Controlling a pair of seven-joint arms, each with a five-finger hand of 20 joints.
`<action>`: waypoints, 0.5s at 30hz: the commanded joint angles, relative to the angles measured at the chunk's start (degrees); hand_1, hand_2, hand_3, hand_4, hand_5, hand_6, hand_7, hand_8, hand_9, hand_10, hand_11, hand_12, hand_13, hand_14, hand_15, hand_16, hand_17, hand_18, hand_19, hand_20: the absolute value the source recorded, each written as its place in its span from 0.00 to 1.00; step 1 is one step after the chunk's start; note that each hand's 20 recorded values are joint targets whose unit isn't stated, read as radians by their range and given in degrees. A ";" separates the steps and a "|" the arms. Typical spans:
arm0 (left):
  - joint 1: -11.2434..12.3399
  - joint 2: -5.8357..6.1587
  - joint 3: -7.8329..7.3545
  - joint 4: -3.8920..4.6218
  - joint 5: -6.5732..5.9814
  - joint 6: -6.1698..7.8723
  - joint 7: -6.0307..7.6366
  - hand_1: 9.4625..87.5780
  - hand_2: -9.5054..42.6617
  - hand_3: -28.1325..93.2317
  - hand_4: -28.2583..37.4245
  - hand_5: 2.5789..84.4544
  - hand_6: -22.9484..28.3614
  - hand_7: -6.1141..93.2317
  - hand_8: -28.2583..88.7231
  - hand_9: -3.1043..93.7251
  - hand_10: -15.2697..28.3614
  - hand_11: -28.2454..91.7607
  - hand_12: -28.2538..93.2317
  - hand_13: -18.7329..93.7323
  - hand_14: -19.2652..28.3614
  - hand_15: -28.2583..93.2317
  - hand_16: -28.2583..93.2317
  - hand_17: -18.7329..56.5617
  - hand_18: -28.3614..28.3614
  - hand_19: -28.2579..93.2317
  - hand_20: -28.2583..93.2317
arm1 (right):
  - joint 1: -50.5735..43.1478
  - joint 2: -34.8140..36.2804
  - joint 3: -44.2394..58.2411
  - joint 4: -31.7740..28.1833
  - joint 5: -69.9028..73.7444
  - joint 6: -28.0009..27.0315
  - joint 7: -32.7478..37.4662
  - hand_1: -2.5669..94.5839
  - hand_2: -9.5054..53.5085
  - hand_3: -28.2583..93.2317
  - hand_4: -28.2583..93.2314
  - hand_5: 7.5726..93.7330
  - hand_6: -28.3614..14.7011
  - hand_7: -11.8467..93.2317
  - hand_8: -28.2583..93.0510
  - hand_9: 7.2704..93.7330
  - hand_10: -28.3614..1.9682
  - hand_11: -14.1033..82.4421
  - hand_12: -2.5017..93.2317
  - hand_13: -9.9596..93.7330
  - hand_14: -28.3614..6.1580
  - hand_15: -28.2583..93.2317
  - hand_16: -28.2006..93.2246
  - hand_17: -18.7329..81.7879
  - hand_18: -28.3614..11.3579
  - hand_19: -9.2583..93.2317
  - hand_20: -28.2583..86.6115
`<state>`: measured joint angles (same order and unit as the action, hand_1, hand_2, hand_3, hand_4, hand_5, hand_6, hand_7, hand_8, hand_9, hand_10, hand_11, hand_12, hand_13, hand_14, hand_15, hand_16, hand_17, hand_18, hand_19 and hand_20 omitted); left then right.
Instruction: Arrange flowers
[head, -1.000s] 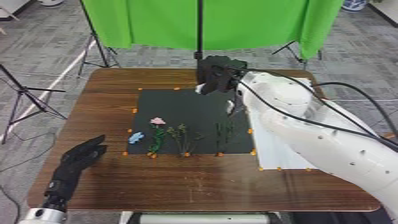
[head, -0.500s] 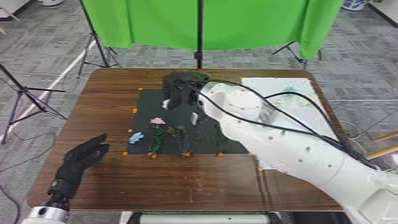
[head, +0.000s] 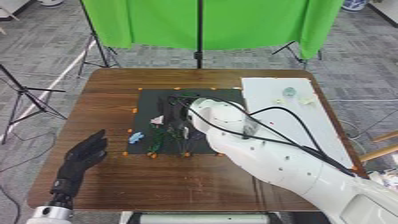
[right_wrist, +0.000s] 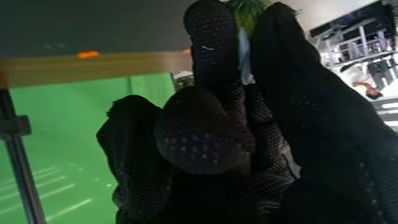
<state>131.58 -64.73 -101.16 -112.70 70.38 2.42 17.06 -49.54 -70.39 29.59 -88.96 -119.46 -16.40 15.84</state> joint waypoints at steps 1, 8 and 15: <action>0.00 0.00 0.59 0.79 -1.09 1.93 1.70 0.37 0.00 0.72 0.18 0.42 0.54 0.12 0.21 0.36 0.59 0.32 0.36 0.41 0.64 0.29 0.24 0.44 0.64 0.27 0.40 | -0.67 -0.76 -0.31 2.10 -2.16 0.91 0.81 0.59 0.00 0.80 0.06 0.80 0.69 0.34 0.31 0.96 0.69 0.22 0.47 0.96 0.77 0.75 0.54 0.81 0.35 1.00 0.79; 0.10 -0.10 0.33 0.53 -0.58 1.29 0.74 0.37 0.00 0.72 0.20 0.41 0.54 0.12 0.21 0.34 0.58 0.32 0.36 0.39 0.65 0.28 0.25 0.44 0.65 0.26 0.42 | -0.82 -0.49 -0.16 2.64 -2.65 0.60 0.92 0.58 0.00 0.79 0.07 0.79 0.69 0.34 0.31 0.95 0.69 0.21 0.46 0.96 0.77 0.75 0.54 0.80 0.34 1.00 0.79; 0.39 -0.27 -0.16 0.16 0.00 0.33 -0.27 0.36 0.00 0.73 0.19 0.41 0.53 0.12 0.21 0.35 0.58 0.31 0.37 0.41 0.68 0.29 0.26 0.39 0.67 0.25 0.40 | -0.58 0.15 0.25 2.24 -2.70 -0.89 0.87 0.55 0.00 0.80 0.07 0.75 0.69 0.34 0.30 0.90 0.68 0.21 0.46 0.95 0.77 0.75 0.54 0.80 0.35 1.00 0.79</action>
<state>131.36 -64.60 -100.88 -112.38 69.82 3.93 18.08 -50.39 -70.77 29.44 -86.20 -121.48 -16.17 16.41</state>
